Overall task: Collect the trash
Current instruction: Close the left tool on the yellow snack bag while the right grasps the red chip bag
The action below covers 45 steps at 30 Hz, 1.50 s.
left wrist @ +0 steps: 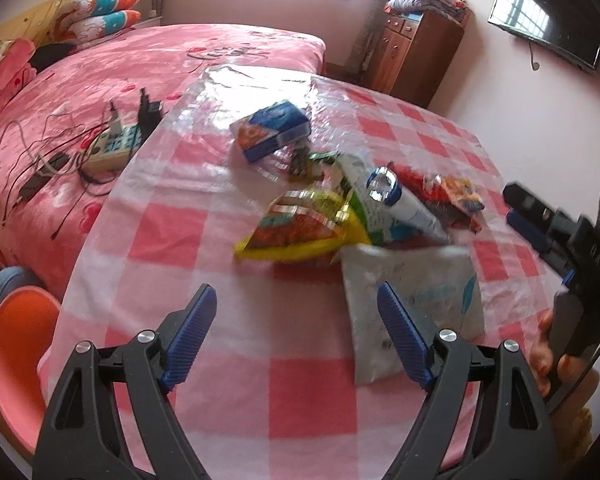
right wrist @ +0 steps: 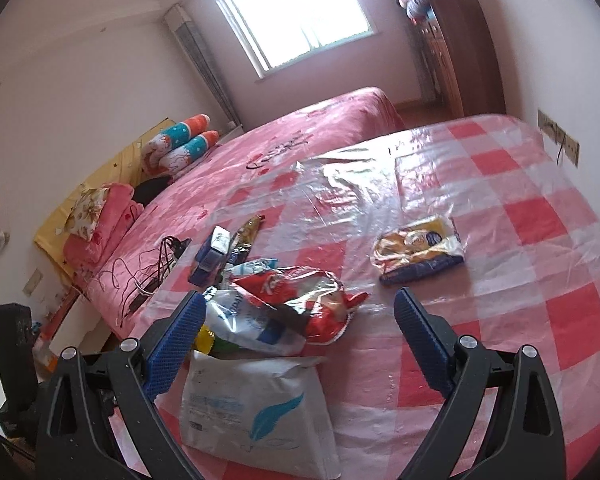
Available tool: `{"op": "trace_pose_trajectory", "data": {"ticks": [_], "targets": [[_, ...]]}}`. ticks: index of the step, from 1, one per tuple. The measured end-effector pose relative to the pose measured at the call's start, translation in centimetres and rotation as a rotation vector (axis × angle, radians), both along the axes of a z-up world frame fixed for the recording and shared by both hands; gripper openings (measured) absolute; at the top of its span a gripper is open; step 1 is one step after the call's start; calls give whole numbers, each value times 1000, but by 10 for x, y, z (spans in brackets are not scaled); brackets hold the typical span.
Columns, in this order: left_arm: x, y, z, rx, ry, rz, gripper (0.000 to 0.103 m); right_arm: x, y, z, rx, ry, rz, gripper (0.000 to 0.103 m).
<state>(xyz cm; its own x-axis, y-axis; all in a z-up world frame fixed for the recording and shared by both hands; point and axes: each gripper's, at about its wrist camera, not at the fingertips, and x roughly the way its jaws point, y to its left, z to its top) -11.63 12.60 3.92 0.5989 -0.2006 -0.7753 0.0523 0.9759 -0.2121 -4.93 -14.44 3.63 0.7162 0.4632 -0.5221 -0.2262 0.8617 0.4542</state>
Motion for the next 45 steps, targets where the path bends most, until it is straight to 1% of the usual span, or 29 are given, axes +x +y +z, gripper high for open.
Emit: {"op": "trace_pose_trajectory", "data": {"ticks": [5, 8, 12, 16, 23, 26, 31, 37, 43, 45], "targets": [[25, 1, -1, -28, -3, -3, 83, 8, 6, -7, 20, 36, 53, 94], [41, 2, -5, -47, 11, -7, 83, 10, 16, -9, 7, 44, 88, 94], [55, 2, -12, -54, 23, -22, 83, 11, 29, -10, -13, 44, 135, 94], [63, 1, -18, -64, 32, -39, 83, 17, 32, -14, -31, 66, 126, 94], [72, 3, -29, -86, 43, -56, 83, 37, 30, -18, -42, 103, 93, 94], [74, 6, -32, -110, 43, -57, 83, 45, 30, -21, -49, 119, 95, 94], [74, 5, -34, -114, 23, -67, 83, 56, 32, -30, -39, 158, 108, 94], [72, 5, -35, -122, -5, -82, 83, 63, 36, -30, -61, 155, 112, 94], [69, 1, -37, -102, -33, -111, 83, 66, 44, -30, -109, 146, 122, 94], [67, 0, -37, -97, -37, -116, 81, 66, 47, -30, -124, 143, 122, 94]]}}
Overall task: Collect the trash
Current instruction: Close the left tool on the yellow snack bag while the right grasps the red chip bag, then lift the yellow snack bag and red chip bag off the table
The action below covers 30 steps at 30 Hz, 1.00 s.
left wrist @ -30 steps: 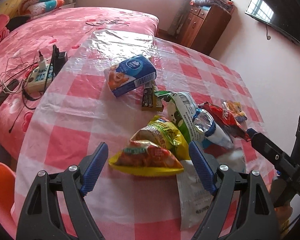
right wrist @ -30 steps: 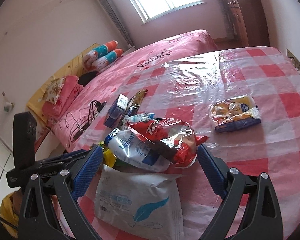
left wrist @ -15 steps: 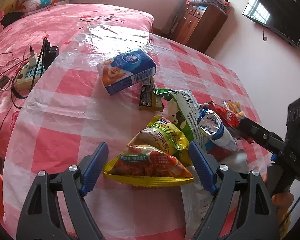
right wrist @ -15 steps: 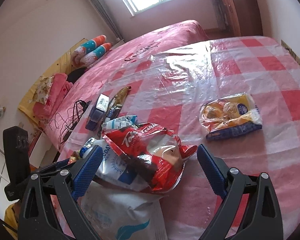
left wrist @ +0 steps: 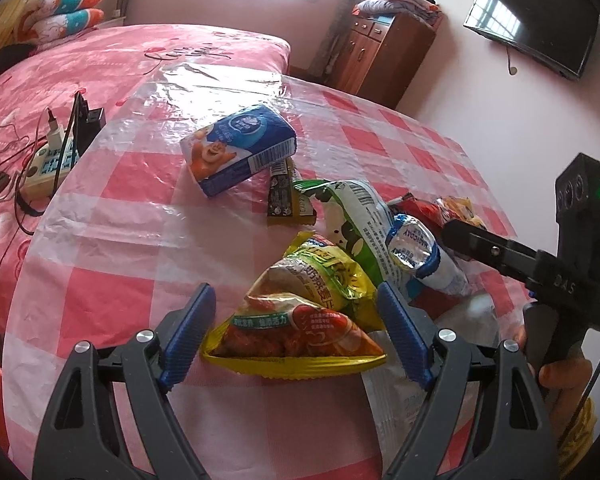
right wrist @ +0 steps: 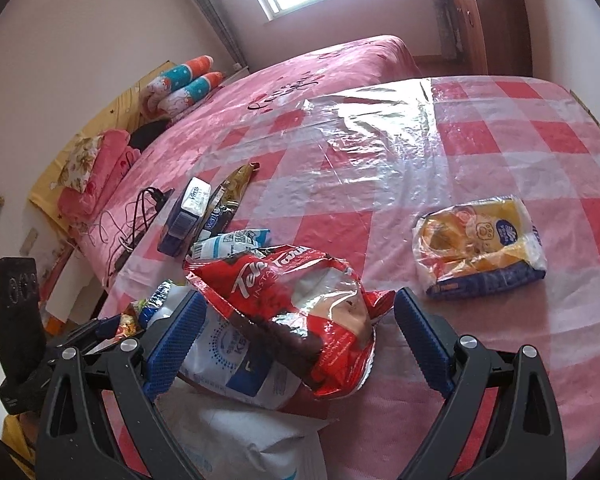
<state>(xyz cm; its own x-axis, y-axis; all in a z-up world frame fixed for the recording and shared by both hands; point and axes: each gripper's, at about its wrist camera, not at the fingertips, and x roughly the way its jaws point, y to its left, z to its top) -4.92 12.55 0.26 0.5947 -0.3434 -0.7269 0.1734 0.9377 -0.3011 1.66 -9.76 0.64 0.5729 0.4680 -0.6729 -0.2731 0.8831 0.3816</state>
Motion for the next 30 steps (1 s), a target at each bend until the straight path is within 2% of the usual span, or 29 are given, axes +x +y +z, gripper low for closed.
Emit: {"op": "trace_pose_trajectory", "data": {"ticks": [4, 6, 15, 17, 19, 30], "targets": [[-3, -2, 0, -4, -7, -13, 72, -1, 3, 0, -15, -11, 1, 90], [-4, -2, 0, -11, -11, -8, 70, -2, 5, 0, -28, -15, 2, 83], [-11, 0, -1, -40, -14, 12, 63, -8, 13, 2, -51, -52, 26, 69], [-13, 1, -1, -47, -13, 16, 62, -8, 11, 2, -37, -55, 30, 57], [-15, 1, -1, -55, -13, 22, 61, -9, 11, 3, -32, -59, 38, 50], [-21, 10, -2, -104, -1, 52, 57, -13, 8, 6, -21, -70, 39, 47]]}}
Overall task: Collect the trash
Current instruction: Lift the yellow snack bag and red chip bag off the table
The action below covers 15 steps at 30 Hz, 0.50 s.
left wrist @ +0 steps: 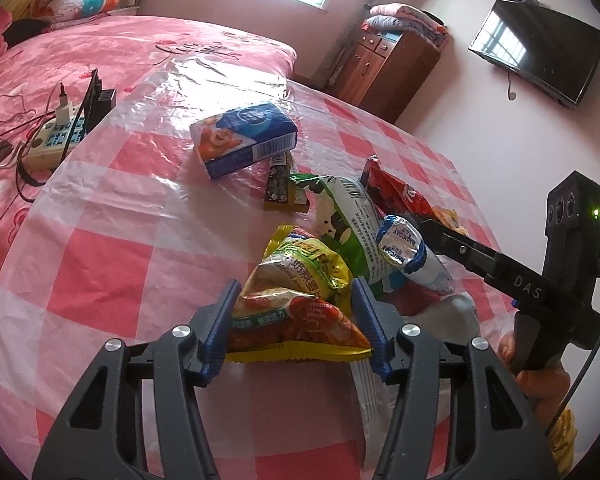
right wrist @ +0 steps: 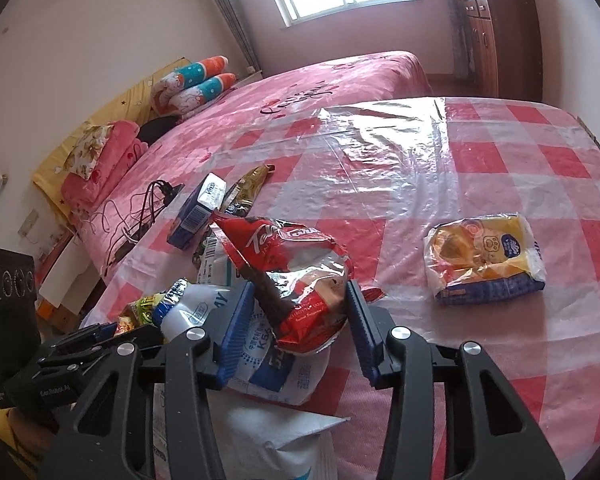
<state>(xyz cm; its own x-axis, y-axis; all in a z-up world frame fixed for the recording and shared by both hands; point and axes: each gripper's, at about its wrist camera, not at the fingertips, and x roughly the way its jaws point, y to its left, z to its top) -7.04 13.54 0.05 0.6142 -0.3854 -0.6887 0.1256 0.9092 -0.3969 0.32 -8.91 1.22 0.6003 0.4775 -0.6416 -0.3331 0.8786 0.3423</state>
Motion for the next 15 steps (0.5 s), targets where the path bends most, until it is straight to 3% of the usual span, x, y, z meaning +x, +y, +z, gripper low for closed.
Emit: {"op": "trace_pose_trajectory", "data": {"ticks": [8, 10, 15], "targets": [[-5, 5, 1, -20, -1, 11, 54, -7, -7, 4, 20, -36, -9, 44], [-7, 8, 1, -24, -2, 14, 53, -9, -8, 5, 23, -42, -10, 35], [-13, 14, 5, -38, -11, 23, 50, -13, -9, 6, 16, -51, -19, 35]]}}
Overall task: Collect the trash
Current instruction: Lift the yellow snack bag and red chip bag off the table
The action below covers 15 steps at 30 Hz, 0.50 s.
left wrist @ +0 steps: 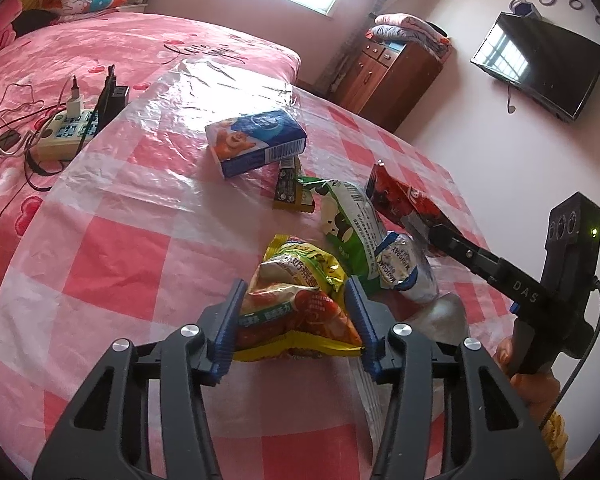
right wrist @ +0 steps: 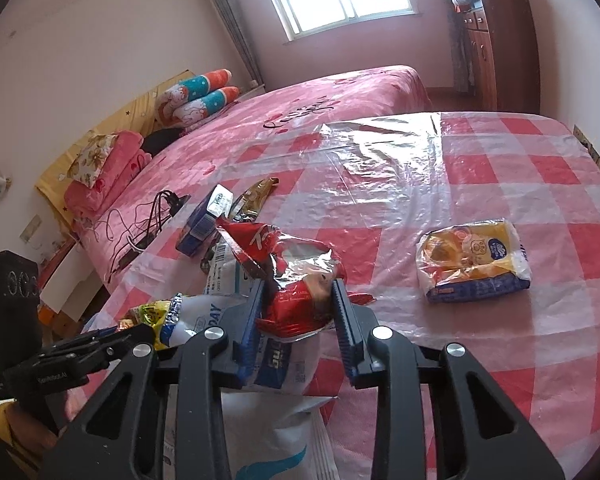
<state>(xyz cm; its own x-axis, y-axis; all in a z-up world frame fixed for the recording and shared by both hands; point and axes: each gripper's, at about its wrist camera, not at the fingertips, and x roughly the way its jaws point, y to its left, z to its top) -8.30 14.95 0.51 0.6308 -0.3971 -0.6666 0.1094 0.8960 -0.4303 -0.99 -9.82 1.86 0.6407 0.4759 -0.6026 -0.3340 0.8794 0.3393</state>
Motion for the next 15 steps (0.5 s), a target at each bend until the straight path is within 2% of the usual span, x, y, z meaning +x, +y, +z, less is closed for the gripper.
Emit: {"op": "trace_pose_trajectory", "data": {"ticks": [15], "targets": [[-21, 21, 9, -42, -32, 20, 40, -23, 0, 17, 6, -75, -20, 34]]}}
